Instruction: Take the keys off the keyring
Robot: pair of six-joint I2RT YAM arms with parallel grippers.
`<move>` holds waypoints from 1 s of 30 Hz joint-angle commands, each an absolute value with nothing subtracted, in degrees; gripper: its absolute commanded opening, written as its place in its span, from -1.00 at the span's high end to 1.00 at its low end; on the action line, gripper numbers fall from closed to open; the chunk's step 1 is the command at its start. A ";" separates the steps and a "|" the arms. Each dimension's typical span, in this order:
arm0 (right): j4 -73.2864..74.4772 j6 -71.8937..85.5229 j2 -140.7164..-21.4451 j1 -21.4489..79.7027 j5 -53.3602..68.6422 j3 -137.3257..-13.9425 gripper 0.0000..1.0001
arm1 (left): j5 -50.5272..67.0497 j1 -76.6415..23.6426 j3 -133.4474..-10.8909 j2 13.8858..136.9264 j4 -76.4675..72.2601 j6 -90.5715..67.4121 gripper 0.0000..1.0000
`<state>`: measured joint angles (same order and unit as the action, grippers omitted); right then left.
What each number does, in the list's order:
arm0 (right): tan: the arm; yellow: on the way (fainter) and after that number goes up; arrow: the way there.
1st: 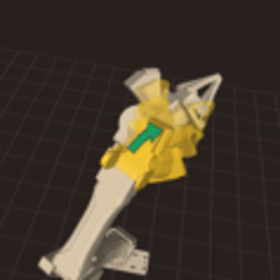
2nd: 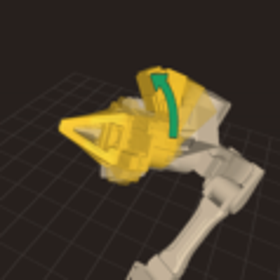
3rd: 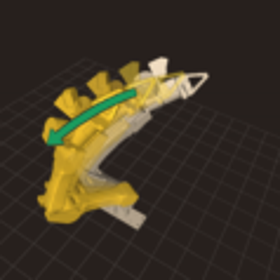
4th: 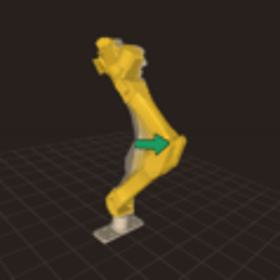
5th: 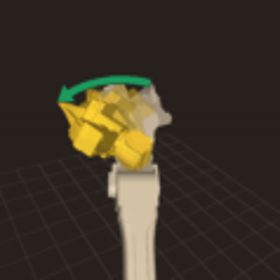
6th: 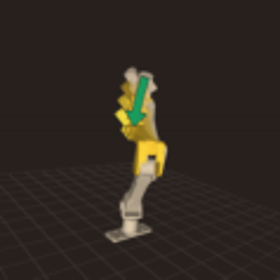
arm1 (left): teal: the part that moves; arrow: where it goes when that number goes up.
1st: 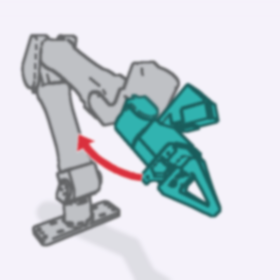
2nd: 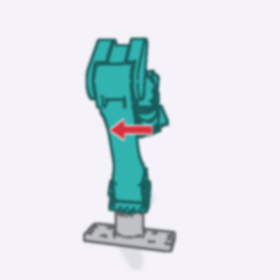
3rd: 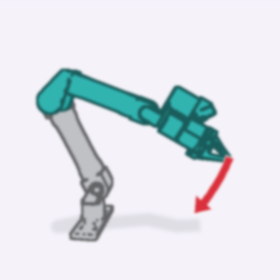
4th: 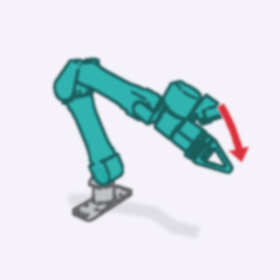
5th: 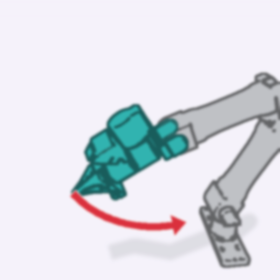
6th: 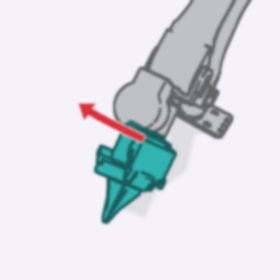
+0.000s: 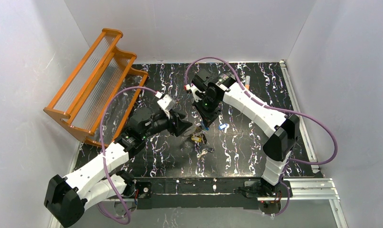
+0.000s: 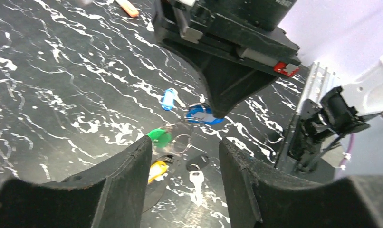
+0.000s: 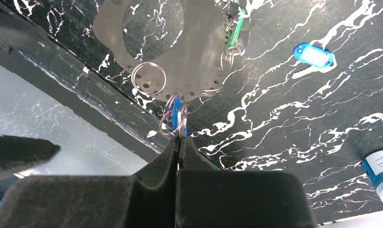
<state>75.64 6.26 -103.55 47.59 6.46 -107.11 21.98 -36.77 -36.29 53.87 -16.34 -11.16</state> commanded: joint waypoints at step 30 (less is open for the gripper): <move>75.25 11.33 -105.48 47.54 10.96 -112.96 0.97 | -14.07 -54.75 -45.76 64.95 -4.81 -29.46 0.32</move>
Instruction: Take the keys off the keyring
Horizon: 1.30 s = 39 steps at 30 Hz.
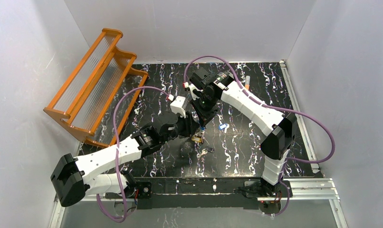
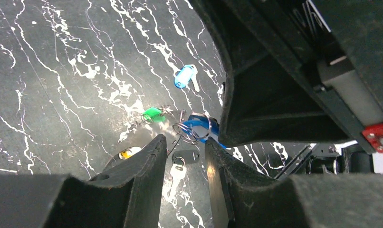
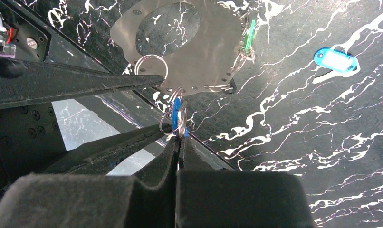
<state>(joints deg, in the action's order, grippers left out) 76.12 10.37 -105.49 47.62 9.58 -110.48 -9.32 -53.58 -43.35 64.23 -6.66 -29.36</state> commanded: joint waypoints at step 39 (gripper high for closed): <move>67.27 8.14 -96.86 41.50 19.50 -98.66 0.97 | -13.86 -56.96 -33.82 57.99 -19.46 -3.39 1.00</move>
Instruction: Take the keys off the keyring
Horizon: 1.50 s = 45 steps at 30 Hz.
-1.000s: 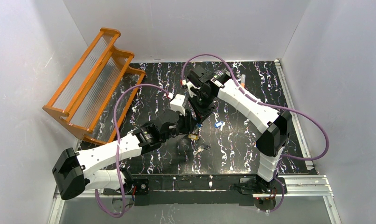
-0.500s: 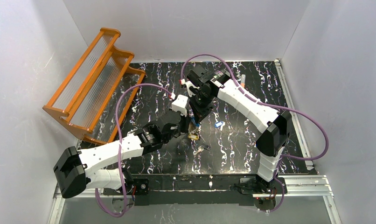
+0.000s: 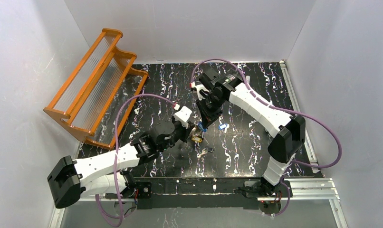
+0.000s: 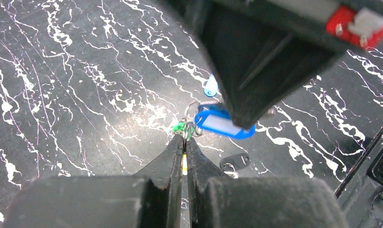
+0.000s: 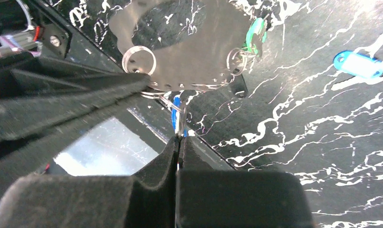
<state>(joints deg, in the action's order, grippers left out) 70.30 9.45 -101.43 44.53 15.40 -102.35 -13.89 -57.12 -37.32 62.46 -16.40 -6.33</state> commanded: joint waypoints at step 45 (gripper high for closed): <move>27.49 13.32 -90.85 18.37 19.50 -59.25 0.97 | -15.68 -44.78 -28.15 49.66 -24.36 -13.75 1.00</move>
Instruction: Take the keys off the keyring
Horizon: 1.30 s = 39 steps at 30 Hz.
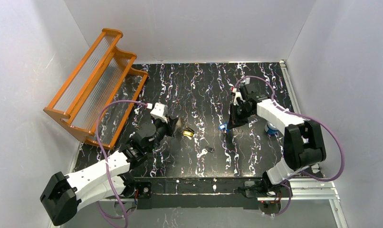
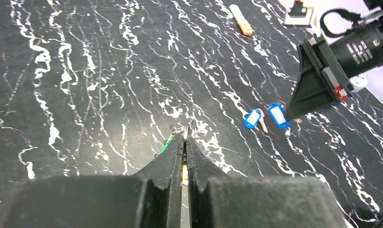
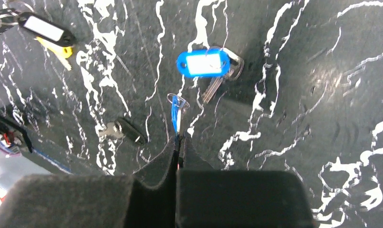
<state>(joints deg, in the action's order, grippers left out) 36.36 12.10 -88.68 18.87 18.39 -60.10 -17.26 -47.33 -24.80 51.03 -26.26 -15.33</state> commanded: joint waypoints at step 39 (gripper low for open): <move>28.53 12.40 -22.32 15.68 -11.68 -49.88 -0.97 | -34.48 -41.21 -37.98 24.24 15.66 -11.14 -0.33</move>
<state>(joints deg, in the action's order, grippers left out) 29.52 13.91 -25.34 15.77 -9.13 -50.74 -30.17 -41.41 -32.99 28.38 7.70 -5.41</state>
